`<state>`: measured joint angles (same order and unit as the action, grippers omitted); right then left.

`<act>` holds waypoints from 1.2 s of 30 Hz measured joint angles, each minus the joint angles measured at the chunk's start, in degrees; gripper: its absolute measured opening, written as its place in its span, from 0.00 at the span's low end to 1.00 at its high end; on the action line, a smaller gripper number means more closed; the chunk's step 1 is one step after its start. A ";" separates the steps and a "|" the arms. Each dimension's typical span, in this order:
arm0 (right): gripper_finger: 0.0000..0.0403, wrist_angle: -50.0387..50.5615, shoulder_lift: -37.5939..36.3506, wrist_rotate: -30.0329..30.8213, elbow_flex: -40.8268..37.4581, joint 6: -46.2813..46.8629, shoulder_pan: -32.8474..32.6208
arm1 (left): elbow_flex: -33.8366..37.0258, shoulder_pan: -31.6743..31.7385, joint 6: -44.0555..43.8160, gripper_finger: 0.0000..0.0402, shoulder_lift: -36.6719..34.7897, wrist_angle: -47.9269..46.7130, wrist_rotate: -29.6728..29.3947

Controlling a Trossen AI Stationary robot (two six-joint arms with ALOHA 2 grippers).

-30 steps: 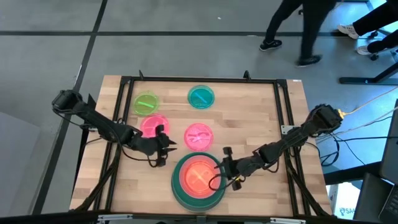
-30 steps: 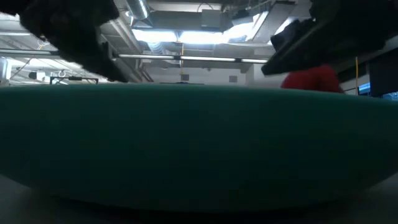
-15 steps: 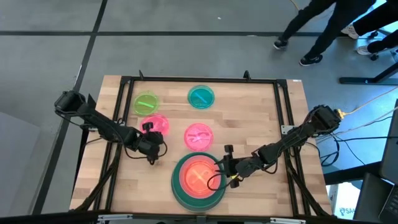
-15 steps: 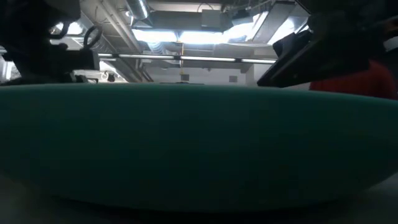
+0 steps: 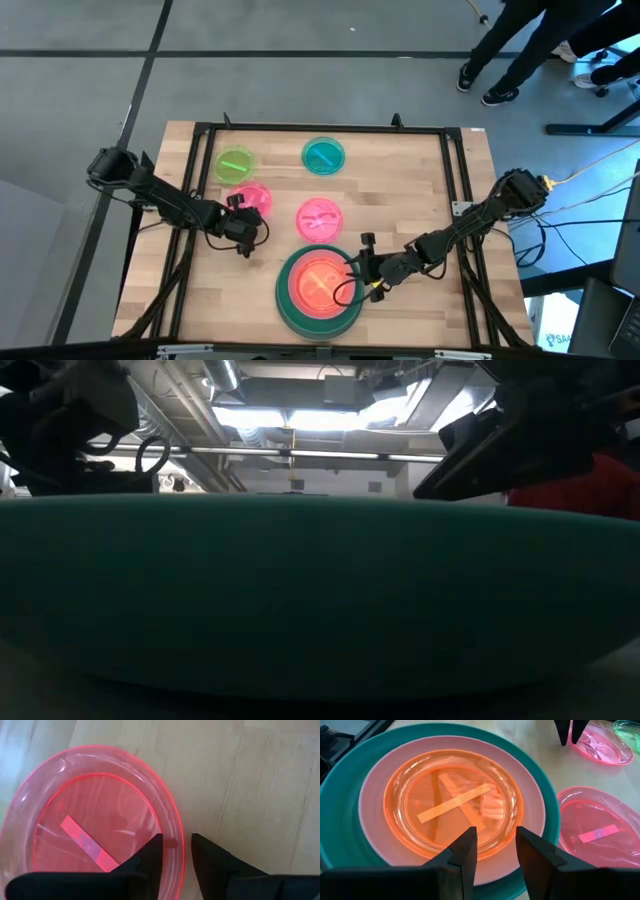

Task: Stack plastic plates
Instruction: Stack the left pink transparent plate on the orange transparent plate

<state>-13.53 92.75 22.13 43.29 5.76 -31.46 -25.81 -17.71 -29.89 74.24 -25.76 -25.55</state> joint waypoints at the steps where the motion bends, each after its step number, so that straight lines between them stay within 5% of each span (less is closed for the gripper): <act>1: 0.32 -0.01 0.00 0.00 0.00 0.00 0.00 | 0.09 0.14 0.00 0.22 0.00 0.00 -0.11; 9: 0.32 -0.01 0.02 1.29 0.00 -0.03 0.00 | -0.09 0.42 4.07 0.02 0.02 3.58 -0.46; 24: 0.32 -0.06 0.02 1.29 0.00 0.31 0.00 | -15.72 -7.48 13.66 0.01 0.02 5.65 3.63; 36: 0.32 -0.04 0.02 1.27 0.02 0.43 -0.02 | -16.49 -13.67 29.68 0.01 0.62 29.37 15.21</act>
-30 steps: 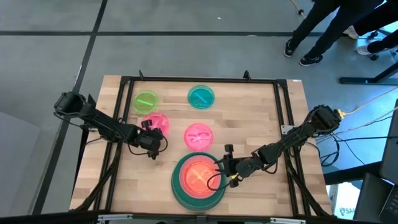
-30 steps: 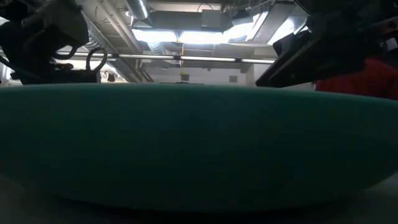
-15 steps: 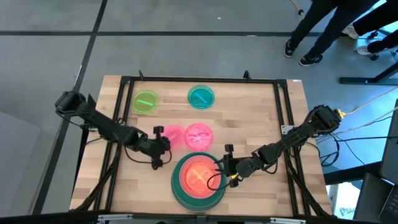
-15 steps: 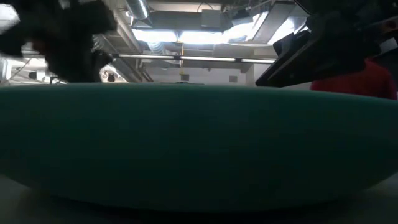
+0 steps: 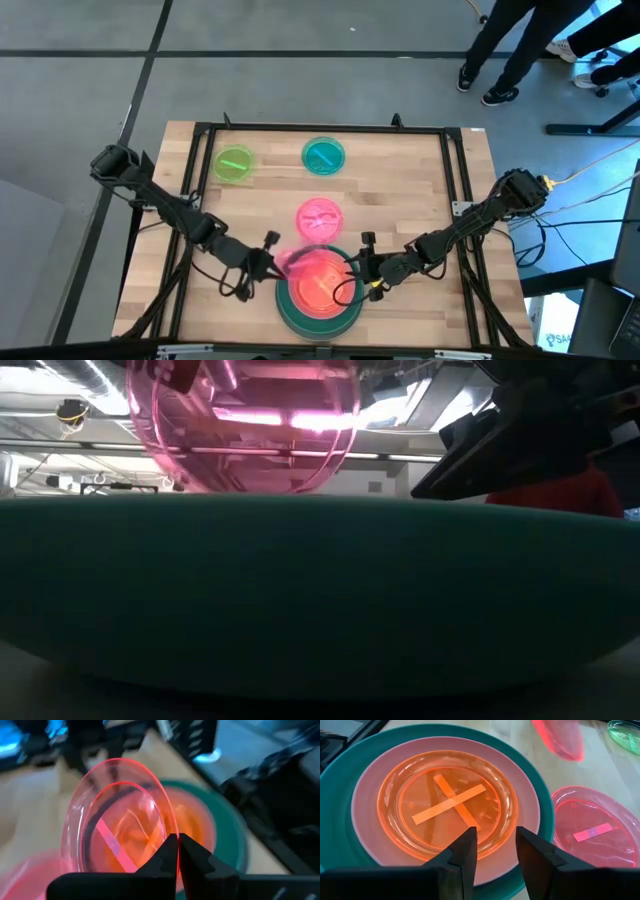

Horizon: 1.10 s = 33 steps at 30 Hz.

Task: Stack plastic plates
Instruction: Stack the left pink transparent plate on the orange transparent plate, then stack the pink transparent plate on the pink transparent plate

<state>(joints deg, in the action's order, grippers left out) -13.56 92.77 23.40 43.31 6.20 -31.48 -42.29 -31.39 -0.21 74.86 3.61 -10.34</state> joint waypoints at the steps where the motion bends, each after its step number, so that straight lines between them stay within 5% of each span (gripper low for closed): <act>1: 0.32 0.00 0.00 0.00 0.00 -0.02 0.02 | -0.03 -0.18 0.64 0.01 0.56 1.43 0.88; 21: 0.32 0.02 0.00 0.00 0.02 -0.02 0.02 | 0.01 0.27 2.15 0.02 18.30 21.81 5.59; 33: 0.32 0.04 0.00 0.00 0.02 -0.02 0.02 | 0.01 1.92 -0.83 0.26 17.67 21.17 6.41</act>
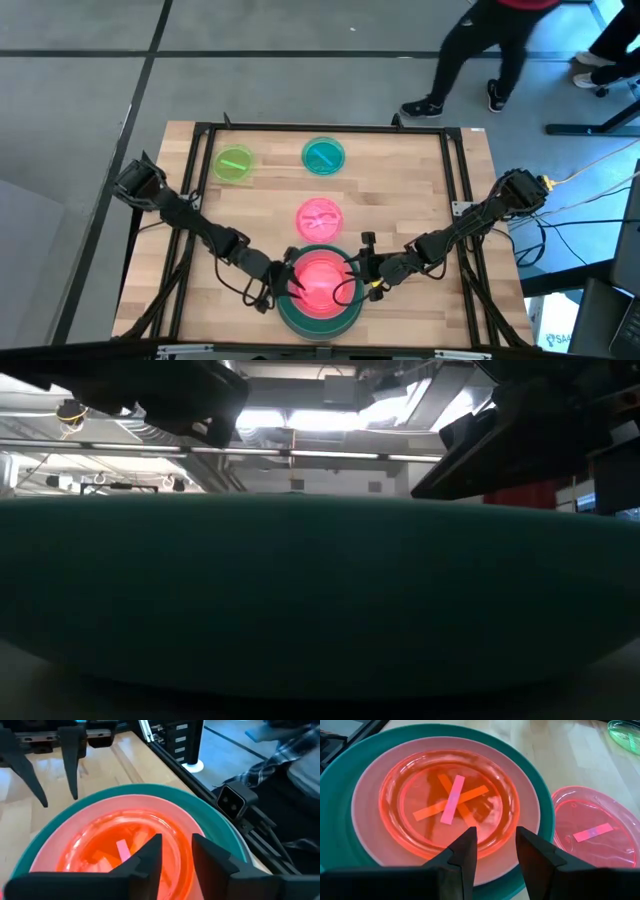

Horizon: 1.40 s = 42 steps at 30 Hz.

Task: Stack plastic plates
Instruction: Stack the pink transparent plate on the pink transparent plate

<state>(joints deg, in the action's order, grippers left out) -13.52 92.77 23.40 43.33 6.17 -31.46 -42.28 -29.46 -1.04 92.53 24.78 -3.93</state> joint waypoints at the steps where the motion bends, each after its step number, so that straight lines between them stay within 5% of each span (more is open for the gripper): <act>1: 0.32 -0.02 0.02 0.00 0.00 0.00 -0.02 | 0.00 0.12 0.09 0.27 -0.81 -1.19 -0.42; 13: 0.32 0.09 0.02 3.11 0.00 -0.11 0.00 | 0.00 5.66 -8.14 0.29 -7.41 -13.03 -26.36; 17: 0.32 0.13 0.02 3.15 0.00 -0.42 0.56 | 0.00 10.53 -13.71 0.26 -7.41 -15.63 -29.29; 29: 0.32 0.90 0.07 2.63 0.00 -0.47 3.37 | 0.44 24.13 -30.39 0.21 -4.16 -29.19 -22.22; 42: 0.32 0.14 3.01 2.61 0.04 -0.42 3.48 | 0.74 26.53 -31.89 0.20 4.00 -24.45 -15.56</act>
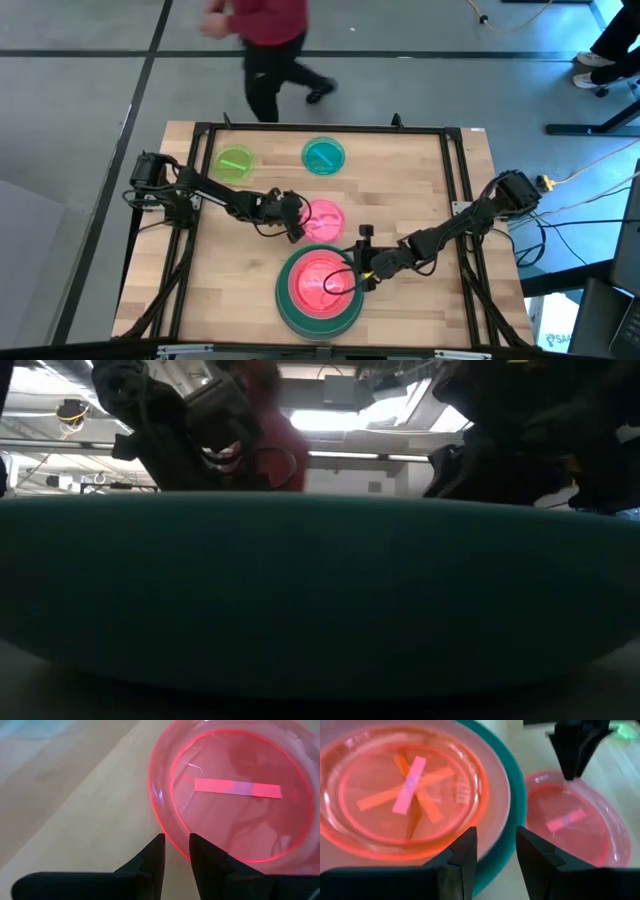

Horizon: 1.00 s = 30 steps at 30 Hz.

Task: Stack plastic plates
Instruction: Stack the pink transparent plate on the pink transparent plate

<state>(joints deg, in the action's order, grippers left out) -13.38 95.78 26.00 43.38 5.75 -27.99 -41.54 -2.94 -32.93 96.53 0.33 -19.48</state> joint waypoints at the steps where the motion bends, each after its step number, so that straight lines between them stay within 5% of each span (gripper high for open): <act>1: 0.32 0.43 0.04 -0.05 -0.08 -0.03 0.00 | 0.01 0.00 0.00 0.20 -0.05 0.06 0.53; 30: 0.32 0.04 0.38 -0.07 -0.04 -0.22 0.00 | -0.11 0.20 3.18 0.19 6.07 11.05 3.89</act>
<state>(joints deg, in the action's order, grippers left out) -13.34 96.16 25.93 43.33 5.53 -27.99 -41.65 -2.74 -29.75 102.60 11.38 -15.60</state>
